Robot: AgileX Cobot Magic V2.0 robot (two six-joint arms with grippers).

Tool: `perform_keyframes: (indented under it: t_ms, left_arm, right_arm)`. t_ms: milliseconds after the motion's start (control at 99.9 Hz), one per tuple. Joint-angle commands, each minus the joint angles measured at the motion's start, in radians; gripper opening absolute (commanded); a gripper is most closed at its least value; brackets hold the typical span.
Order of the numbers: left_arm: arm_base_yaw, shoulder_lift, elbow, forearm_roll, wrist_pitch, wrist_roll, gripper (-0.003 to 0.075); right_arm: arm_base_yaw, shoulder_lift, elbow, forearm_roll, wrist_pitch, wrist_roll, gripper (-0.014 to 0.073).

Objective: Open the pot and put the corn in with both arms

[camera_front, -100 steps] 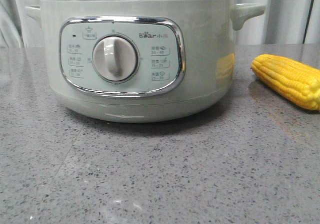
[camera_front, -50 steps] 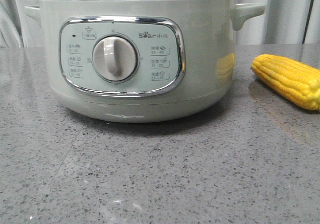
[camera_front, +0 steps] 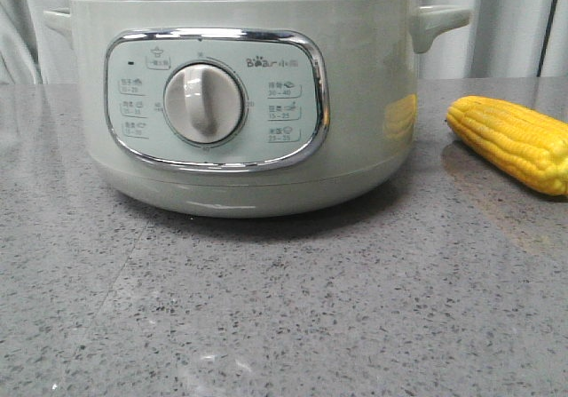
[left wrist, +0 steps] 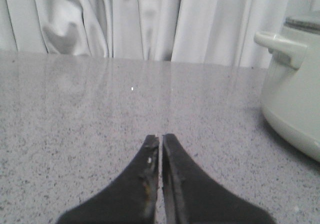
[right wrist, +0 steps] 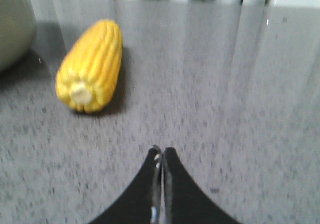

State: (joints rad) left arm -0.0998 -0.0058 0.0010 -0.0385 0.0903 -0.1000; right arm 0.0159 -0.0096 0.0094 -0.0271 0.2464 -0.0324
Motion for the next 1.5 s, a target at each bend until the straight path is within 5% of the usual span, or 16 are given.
perform_keyframes:
  t_ms: [0, 250, 910, 1191, 1491]
  left_arm:
    - [0.002, -0.029, 0.022, 0.0, -0.109, -0.002, -0.002]
    - [0.002, -0.029, 0.022, -0.002, -0.128, -0.002, -0.002]
    - [0.002, -0.029, -0.014, -0.054, -0.151, -0.027, -0.0021]
    - [0.002, 0.078, -0.29, -0.014, 0.047, -0.033, -0.0021]
    - [0.002, 0.34, -0.471, -0.014, 0.037, -0.033, -0.002]
  right_arm:
    - [0.001, -0.024, 0.019, 0.001, -0.155, -0.003, -0.0064]
    - [0.001, -0.024, 0.019, 0.001, -0.33, -0.003, -0.0064]
    - [0.001, -0.024, -0.006, 0.011, -0.42, 0.032, -0.0064]
    - [0.001, 0.023, -0.218, 0.017, -0.15, 0.087, -0.0064]
    - [0.001, 0.332, -0.491, 0.017, 0.14, 0.087, -0.0064]
